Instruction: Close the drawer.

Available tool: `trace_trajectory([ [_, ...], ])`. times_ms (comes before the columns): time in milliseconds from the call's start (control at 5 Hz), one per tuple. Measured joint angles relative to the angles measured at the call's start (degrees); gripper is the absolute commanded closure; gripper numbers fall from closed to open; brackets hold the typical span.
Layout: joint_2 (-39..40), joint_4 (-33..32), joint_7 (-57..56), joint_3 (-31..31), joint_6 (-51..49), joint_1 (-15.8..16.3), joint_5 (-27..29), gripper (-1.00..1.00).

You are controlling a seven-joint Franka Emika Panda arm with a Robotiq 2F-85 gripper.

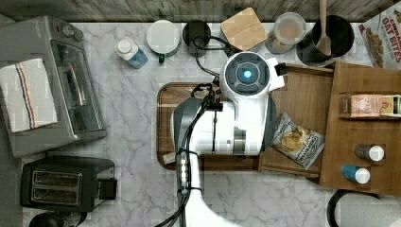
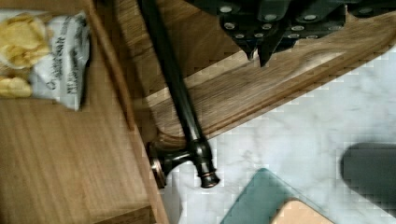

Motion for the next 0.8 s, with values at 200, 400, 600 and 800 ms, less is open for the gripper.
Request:
trace_trajectory([
  [200,2.37,0.00,0.00,-0.25,0.08,0.19,-0.82,1.00],
  [400,5.29,0.00,0.00,-0.29,2.04,0.24,-3.41,1.00],
  [600,8.10,-1.34,0.14,-0.28,7.69,0.21,-3.73,1.00],
  [800,9.96,-3.36,0.21,-0.28,10.44,0.50,-3.73,1.00],
])
